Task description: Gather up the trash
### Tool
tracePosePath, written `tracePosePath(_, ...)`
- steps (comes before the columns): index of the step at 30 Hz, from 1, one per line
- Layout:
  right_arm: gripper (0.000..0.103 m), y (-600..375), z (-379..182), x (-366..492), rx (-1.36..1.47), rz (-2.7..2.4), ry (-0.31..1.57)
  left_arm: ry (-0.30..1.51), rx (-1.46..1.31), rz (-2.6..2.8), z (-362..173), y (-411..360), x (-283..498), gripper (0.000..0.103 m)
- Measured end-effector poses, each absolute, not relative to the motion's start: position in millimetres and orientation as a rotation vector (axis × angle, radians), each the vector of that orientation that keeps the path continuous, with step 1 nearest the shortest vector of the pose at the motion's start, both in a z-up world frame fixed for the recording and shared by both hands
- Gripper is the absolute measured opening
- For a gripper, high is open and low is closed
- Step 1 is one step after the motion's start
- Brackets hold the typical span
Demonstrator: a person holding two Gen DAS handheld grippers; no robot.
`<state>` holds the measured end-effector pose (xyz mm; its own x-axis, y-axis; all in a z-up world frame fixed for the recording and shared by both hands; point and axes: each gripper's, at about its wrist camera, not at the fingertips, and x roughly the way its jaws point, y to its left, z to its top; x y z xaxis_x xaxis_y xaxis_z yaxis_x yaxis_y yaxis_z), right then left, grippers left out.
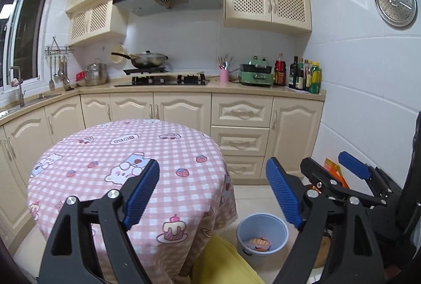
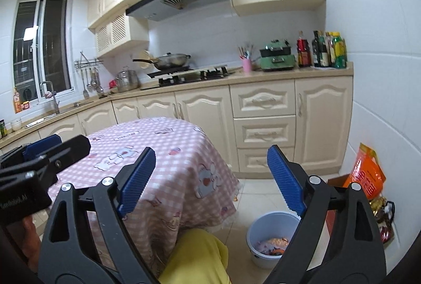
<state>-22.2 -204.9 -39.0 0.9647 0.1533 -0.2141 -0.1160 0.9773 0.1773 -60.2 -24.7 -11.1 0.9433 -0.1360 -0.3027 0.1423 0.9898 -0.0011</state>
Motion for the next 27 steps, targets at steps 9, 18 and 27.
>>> tracePosePath(9, 0.088, -194, -34, -43, 0.134, 0.131, 0.204, 0.232, 0.008, -0.09, -6, -14, -90, 0.087)
tracePosePath(18, 0.089, -190, -34, -58, 0.104, 0.095, 0.187, 0.233, -0.008, -0.061, -8, -3, -98, 0.091)
tracePosePath(27, 0.09, -195, -38, -59, 0.125, 0.077, 0.203, 0.274, -0.009, -0.066, -16, -1, -96, 0.092)
